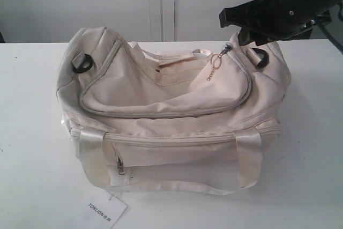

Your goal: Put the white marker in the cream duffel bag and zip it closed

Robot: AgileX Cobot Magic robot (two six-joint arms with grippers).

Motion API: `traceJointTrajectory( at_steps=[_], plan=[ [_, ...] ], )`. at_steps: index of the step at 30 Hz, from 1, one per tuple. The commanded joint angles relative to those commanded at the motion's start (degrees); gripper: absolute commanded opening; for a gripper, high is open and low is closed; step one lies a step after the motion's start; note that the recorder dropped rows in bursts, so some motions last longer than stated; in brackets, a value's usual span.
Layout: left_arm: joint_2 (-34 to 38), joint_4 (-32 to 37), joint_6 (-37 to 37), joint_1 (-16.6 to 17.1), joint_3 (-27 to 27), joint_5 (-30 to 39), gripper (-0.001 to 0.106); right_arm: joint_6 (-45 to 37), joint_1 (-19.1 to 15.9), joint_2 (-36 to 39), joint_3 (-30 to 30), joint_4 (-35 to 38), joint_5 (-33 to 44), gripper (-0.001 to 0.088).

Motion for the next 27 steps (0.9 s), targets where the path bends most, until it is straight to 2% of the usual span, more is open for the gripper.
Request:
traceJointTrajectory(
  at_steps=[3, 10, 17, 27],
  plan=[
    [0.0, -0.12, -0.61, 0.0, 1.58, -0.35, 0.0, 0.0, 0.0, 0.0, 0.0, 0.0, 0.0, 0.0311],
    [0.0, -0.15, -4.63, 0.0, 1.58, -2.44, 0.0, 0.0, 0.0, 0.0, 0.0, 0.0, 0.0, 0.0311],
    [0.0, -0.15, -11.55, 0.0, 1.58, -3.77, 0.0, 0.0, 0.0, 0.0, 0.0, 0.0, 0.0, 0.0311],
    [0.0, -0.15, -12.43, 0.0, 1.58, -3.77, 0.0, 0.0, 0.0, 0.0, 0.0, 0.0, 0.0, 0.0311]
  ],
)
